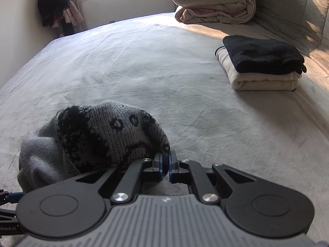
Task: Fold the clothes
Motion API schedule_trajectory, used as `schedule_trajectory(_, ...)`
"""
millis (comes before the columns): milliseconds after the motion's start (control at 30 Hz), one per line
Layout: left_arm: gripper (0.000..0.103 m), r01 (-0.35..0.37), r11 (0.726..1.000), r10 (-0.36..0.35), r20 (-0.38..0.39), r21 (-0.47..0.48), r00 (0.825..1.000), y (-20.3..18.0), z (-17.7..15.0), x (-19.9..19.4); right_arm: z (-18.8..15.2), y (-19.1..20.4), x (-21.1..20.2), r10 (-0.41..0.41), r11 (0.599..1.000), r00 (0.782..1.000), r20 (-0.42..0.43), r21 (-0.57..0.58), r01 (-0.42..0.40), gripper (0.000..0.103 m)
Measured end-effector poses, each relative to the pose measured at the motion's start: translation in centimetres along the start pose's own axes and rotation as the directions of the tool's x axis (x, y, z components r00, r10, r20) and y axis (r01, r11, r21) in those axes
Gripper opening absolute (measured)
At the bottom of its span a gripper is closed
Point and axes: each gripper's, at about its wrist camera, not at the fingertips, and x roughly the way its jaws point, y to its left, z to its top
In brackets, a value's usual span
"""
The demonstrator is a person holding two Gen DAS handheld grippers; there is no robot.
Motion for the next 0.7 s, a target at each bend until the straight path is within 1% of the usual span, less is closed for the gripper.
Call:
schedule_trajectory(33,0.018,0.023,0.999,-0.023,-0.003,-0.022,1.000,0.3,0.1,0.0,-0.2,-0.2,0.4,0.004,1.000,1.000,-0.025,0.010,-0.004,0.006)
schedule_trajectory(100,0.010,0.053,0.996,-0.053,0.001,-0.077,0.999,0.9,0.2,-0.1,-0.6,-0.2,0.7,0.023,1.000,0.998,-0.056,0.011,-0.023,0.007)
schedule_trajectory(167,0.008,0.069,0.991,-0.065,0.033,-0.116,0.997,1.5,0.6,-0.5,-0.9,0.2,0.8,0.039,0.999,0.997,-0.073,-0.005,-0.039,0.007)
schedule_trajectory(267,0.006,0.073,0.988,-0.056,0.123,-0.139,0.991,2.0,1.3,-2.1,-1.2,0.8,0.6,0.067,0.997,0.994,-0.092,-0.023,-0.069,0.007)
schedule_trajectory(400,0.005,0.069,0.986,-0.030,0.245,-0.151,0.969,2.7,2.6,-3.7,-1.6,1.4,0.3,0.135,0.990,0.982,-0.129,-0.019,-0.139,0.008)
schedule_trajectory(567,0.004,0.057,0.987,0.002,0.354,-0.154,0.935,3.2,4.0,-5.2,-2.4,3.0,-0.1,0.248,0.967,0.950,-0.192,-0.019,-0.256,0.008)
schedule_trajectory(700,0.004,0.036,0.990,0.026,0.431,-0.135,0.902,3.2,4.7,-6.1,-3.0,4.3,-0.3,0.337,0.938,0.911,-0.240,-0.004,-0.348,0.008)
